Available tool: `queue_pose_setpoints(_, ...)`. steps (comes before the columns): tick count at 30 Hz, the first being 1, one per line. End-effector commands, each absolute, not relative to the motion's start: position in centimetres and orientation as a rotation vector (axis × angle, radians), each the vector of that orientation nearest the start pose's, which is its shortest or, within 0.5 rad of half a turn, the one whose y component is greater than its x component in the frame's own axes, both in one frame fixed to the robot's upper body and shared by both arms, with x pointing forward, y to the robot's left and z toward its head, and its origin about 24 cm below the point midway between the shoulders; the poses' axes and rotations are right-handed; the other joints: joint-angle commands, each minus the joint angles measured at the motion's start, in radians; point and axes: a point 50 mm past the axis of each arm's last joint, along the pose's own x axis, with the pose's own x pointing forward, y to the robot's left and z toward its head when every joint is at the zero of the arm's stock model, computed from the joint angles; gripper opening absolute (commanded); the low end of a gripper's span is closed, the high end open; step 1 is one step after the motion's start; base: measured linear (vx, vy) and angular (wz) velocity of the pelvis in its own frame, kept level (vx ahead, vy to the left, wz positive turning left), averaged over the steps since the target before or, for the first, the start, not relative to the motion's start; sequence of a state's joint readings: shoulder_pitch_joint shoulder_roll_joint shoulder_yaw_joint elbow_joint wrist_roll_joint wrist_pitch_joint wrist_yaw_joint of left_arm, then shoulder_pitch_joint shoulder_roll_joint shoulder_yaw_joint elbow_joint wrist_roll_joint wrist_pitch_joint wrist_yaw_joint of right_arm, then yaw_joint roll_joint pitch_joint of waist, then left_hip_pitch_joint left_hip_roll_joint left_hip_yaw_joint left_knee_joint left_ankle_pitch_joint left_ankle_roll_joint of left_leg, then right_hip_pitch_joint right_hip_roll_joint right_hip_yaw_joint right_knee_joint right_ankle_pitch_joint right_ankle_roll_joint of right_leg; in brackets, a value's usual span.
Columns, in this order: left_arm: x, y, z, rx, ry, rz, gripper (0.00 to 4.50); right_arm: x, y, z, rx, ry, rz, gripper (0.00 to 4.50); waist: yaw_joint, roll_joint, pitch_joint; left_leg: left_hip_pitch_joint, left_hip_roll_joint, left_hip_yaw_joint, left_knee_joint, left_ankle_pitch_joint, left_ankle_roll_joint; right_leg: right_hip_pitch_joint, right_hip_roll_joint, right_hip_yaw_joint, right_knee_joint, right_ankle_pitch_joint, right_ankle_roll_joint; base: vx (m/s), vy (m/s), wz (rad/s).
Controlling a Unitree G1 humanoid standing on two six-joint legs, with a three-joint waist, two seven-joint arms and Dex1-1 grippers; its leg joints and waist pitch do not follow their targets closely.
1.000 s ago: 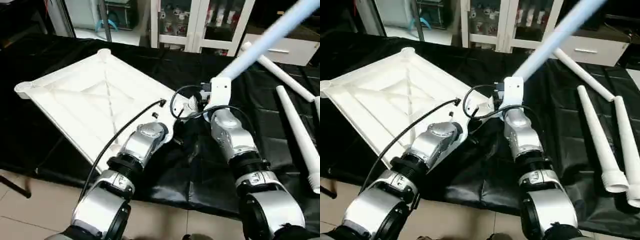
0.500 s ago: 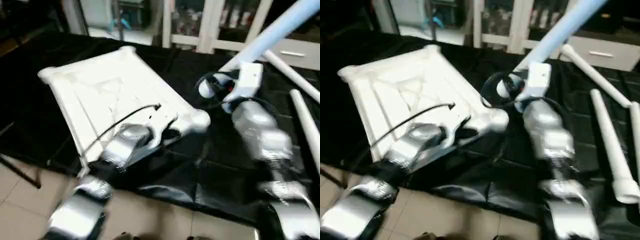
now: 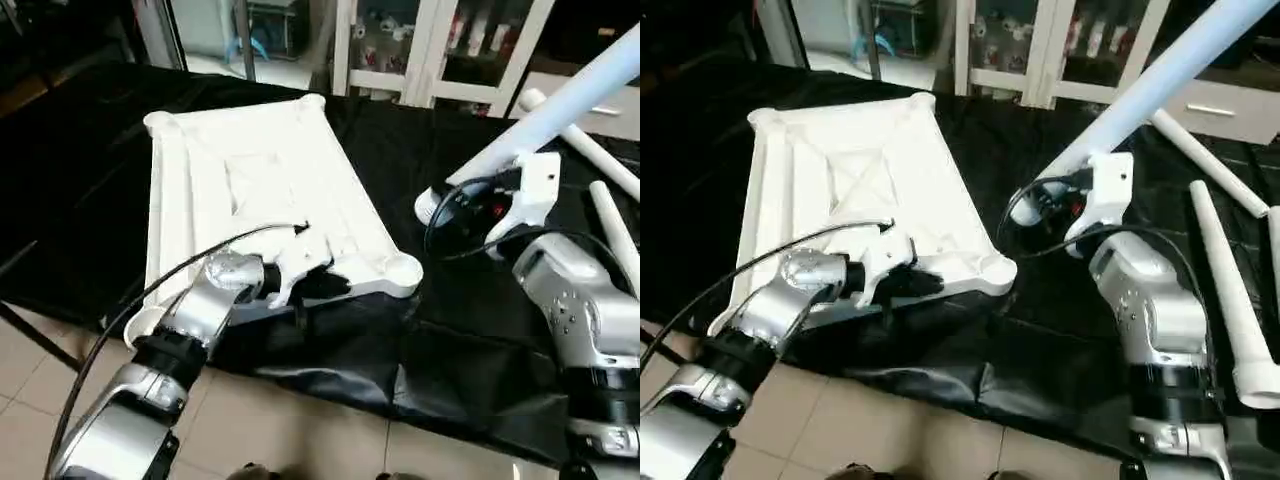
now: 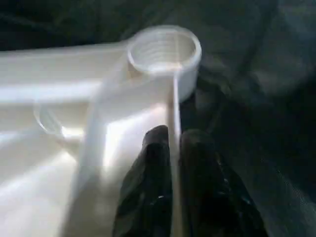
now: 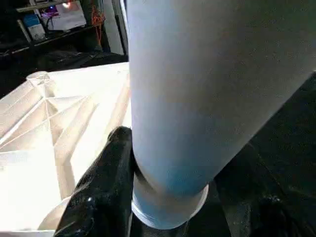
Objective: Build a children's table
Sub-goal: Pick table leg
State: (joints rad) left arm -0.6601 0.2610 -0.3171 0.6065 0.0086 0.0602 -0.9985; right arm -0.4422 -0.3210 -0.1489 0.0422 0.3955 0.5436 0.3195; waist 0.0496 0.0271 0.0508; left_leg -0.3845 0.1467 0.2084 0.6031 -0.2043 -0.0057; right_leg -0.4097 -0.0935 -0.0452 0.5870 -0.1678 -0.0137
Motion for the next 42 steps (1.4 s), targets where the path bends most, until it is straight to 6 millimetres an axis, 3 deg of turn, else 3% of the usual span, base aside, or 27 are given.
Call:
queue_pose_setpoints(1, 33.5, 9.1, 7.1, 0.415, 0.264, -1.214, 0.89, 32.2, -18.7, 13.4, 0.124, 0.083, 0.348, 1.91, -0.003, -0.005, -0.073, 0.029, 0.076, -0.033, -0.069, -0.075, 0.065, 0.051, -0.061, 0.038, -0.041, -0.033, -0.251, 0.000, 0.000, 0.00)
queue_pose_setpoints(6, 33.6, 9.7, 6.0, 0.459, 0.365, -1.175, 0.99, 32.1, -18.2, 13.3, 0.124, 0.092, 0.360, 1.91, -0.011, -0.004, -0.074, 0.027, 0.075, -0.036, -0.069, -0.082, 0.065, 0.052, -0.059, 0.037, -0.042, -0.054, -0.244, 0.000, 0.000, 0.00)
queue_pose_setpoints(14, 33.5, 9.8, 5.8, 0.378, 0.461, -1.187, 0.99, 32.2, -17.8, 13.6, 0.109, 0.097, 0.379, 1.91, -0.014, -0.003, -0.070, 0.030, 0.075, -0.036, -0.072, -0.146, 0.030, 0.048, -0.060, 0.039, -0.051, -0.136, -0.239, 0.000, 0.000, 0.00)
queue_pose_setpoints(22, 33.1, 9.8, 5.6, 0.367, 0.502, -1.188, 1.78, 32.3, -17.7, 13.5, 0.095, 0.107, 0.390, 1.91, -0.014, -0.003, -0.073, 0.027, 0.075, -0.036, -0.067, -0.097, 0.054, 0.051, -0.060, 0.038, -0.044, -0.069, -0.252, 0.000, 0.000, 0.00)
queue_pose_setpoints(29, 33.4, 10.5, 4.5, 0.483, 0.546, -1.117, 1.78, 32.0, -17.0, 13.4, 0.059, 0.142, 0.458, 1.91, -0.015, -0.003, -0.069, 0.029, 0.076, -0.038, -0.072, -0.149, 0.038, 0.050, -0.059, 0.039, -0.054, -0.149, -0.230, 0.000, 0.000, 0.00)
queue_pose_setpoints(31, 33.3, 10.4, 4.2, 0.472, 0.575, -1.113, 1.43, 31.7, -16.7, 12.9, 0.021, 0.196, 0.521, 1.91, -0.015, -0.002, -0.068, 0.030, 0.076, -0.039, -0.073, -0.172, 0.024, 0.050, -0.060, 0.040, -0.056, -0.179, -0.226, 0.000, 0.000, 0.00)
queue_pose_setpoints(35, 33.2, 10.4, 4.1, 0.476, 0.587, -1.120, 1.31, 31.7, -16.8, 12.7, 0.011, 0.216, 0.534, 1.91, -0.015, 0.000, -0.070, 0.027, 0.075, -0.039, -0.071, -0.155, 0.026, 0.050, -0.060, 0.040, -0.053, -0.145, -0.231, 0.000, 0.000, 0.00)
queue_pose_setpoints(36, 33.2, 10.4, 4.0, 0.474, 0.594, -1.119, 1.00, 31.7, -16.8, 12.5, 0.004, 0.238, 0.548, 1.91, -0.015, -0.002, -0.070, 0.028, 0.075, -0.039, -0.071, -0.152, 0.030, 0.051, -0.060, 0.040, -0.053, -0.139, -0.235, 0.000, 0.000, 0.00)
queue_pose_setpoints(39, 32.8, 10.3, 3.8, 0.432, 0.623, -1.135, 0.94, 31.8, -16.6, 11.9, -0.039, 0.313, 0.608, 1.91, -0.016, -0.002, -0.069, 0.027, 0.075, -0.039, -0.071, -0.155, 0.033, 0.051, -0.059, 0.040, -0.054, -0.147, -0.238, 0.000, 0.000, 0.00)
queue_pose_setpoints(40, 32.8, 10.2, 3.8, 0.428, 0.626, -1.140, 0.65, 31.8, -16.5, 11.8, -0.051, 0.320, 0.616, 1.91, -0.016, -0.005, -0.068, 0.026, 0.076, -0.039, -0.071, -0.161, 0.033, 0.053, -0.061, 0.039, -0.054, -0.157, -0.241, 0.000, 0.000, 0.00)
queue_pose_setpoints(42, 32.8, 10.2, 3.9, 0.429, 0.625, -1.143, 0.53, 32.0, -16.5, 11.5, -0.049, 0.337, 0.614, 1.91, -0.018, -0.008, -0.069, 0.025, 0.075, -0.039, -0.070, -0.165, 0.033, 0.052, -0.063, 0.040, -0.056, -0.174, -0.238, 0.000, 0.000, 0.00)
